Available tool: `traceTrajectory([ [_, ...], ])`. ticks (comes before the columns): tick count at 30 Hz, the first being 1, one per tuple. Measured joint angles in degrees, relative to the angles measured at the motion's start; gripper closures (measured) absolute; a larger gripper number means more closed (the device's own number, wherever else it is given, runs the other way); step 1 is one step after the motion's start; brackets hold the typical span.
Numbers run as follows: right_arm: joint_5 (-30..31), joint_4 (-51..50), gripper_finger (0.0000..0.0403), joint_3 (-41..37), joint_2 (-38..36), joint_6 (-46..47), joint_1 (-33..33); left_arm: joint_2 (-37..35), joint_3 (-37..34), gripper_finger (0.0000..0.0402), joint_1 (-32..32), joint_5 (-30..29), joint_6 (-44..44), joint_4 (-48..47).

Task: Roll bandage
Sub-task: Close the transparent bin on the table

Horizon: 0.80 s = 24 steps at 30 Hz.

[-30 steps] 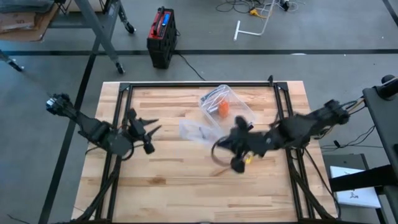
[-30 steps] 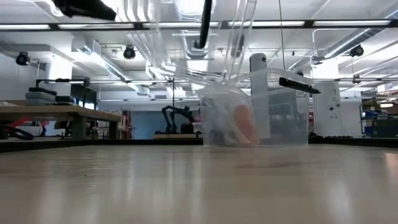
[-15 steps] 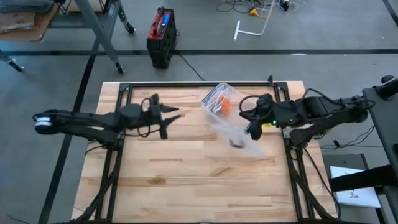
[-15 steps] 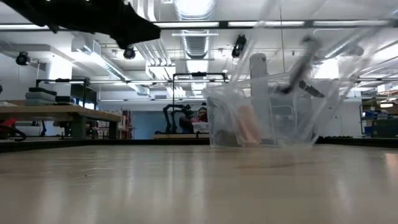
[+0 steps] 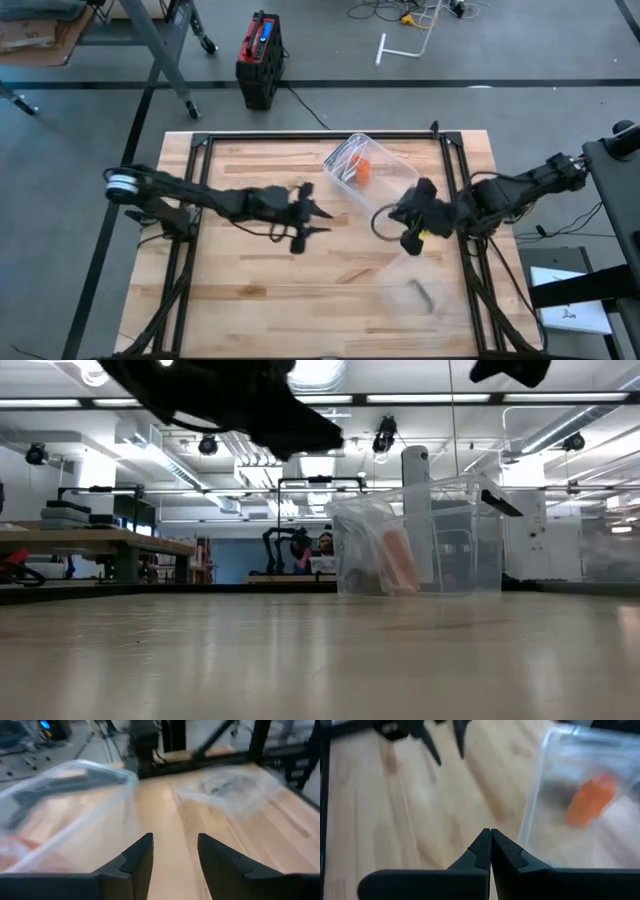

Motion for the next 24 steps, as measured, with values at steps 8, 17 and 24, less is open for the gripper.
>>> traceTrajectory([
  [8, -6.5, -9.3, 0.0387, 0.1, 4.6, 10.1, 7.6, 15.3, 14.9, 0.0243, -4.0, 0.0, 5.6, -7.3],
  [17, -11.6, -9.2, 0.0293, -2.6, 18.0, 21.1, 21.7, 30.8, 30.1, 0.0253, -8.3, 0.0, 1.6, -8.8],
  [24, -15.3, -7.2, 0.0253, 0.0, 31.9, 24.1, 32.5, 43.7, 43.3, 0.0273, -9.3, -0.6, -2.5, -12.4],
])
